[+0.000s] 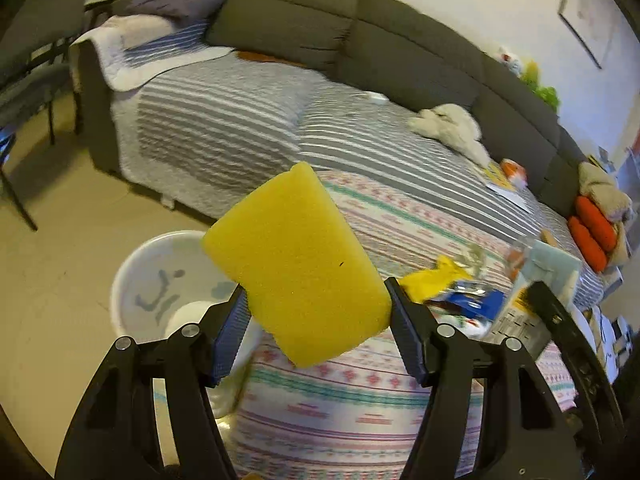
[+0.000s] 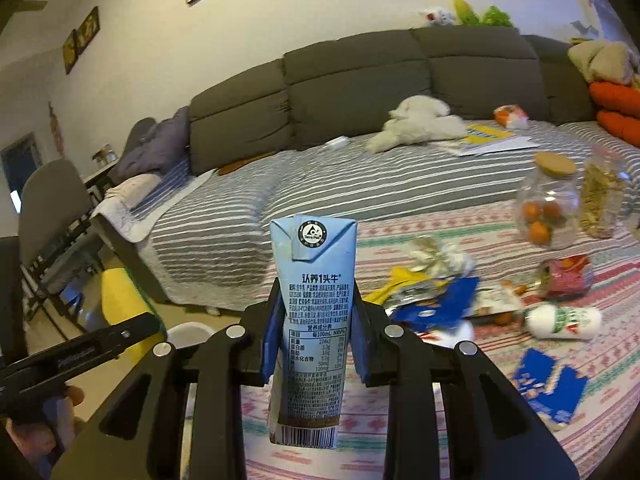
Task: Collect trash
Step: 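Lift the sponge and carton and carry both toward the white wastebasket, then open the left tool over the wastebasket while the right tool drops the carton in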
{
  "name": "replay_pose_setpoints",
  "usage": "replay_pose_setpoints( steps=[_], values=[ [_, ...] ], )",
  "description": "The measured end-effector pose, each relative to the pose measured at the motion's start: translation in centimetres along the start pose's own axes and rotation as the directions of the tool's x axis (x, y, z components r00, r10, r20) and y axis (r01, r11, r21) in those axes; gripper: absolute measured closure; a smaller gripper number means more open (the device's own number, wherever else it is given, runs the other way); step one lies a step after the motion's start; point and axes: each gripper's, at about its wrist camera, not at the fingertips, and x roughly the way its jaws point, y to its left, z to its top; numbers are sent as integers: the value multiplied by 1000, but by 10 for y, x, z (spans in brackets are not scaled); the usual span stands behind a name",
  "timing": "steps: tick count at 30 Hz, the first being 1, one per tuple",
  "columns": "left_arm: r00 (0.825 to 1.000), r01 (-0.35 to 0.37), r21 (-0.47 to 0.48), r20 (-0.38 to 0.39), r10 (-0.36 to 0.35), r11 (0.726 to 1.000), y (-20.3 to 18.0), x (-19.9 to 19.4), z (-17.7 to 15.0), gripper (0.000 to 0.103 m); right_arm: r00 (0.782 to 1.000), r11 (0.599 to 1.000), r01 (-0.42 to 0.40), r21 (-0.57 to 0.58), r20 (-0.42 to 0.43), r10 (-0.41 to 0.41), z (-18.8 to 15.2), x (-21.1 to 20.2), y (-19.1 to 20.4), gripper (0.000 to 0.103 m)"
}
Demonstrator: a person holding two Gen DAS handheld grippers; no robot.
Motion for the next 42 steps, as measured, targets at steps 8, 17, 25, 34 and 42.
replay_pose_setpoints(
  steps=[8,17,25,34,42],
  values=[
    [993,-107,-78,-51,104,991,63,11,14,40,997,997,-67,-36,-45,65,-9,25,38,74],
    [985,-131,-144,-130,112,981,106,20,19,20,987,987,-143,-70,-88,137,-16,58,86,74],
    [988,-154,-211,-52,146,965,132,-16,34,15,975,975,-197,-104,-129,183,-27,86,135,73],
    [968,-233,-272,26,249,934,163,-49,45,13,964,967,-222,-124,-178,199,-40,116,176,71],
    [951,-290,-256,34,309,922,166,-52,46,12,982,983,-138,-121,-145,120,-41,118,183,18]
  ],
)
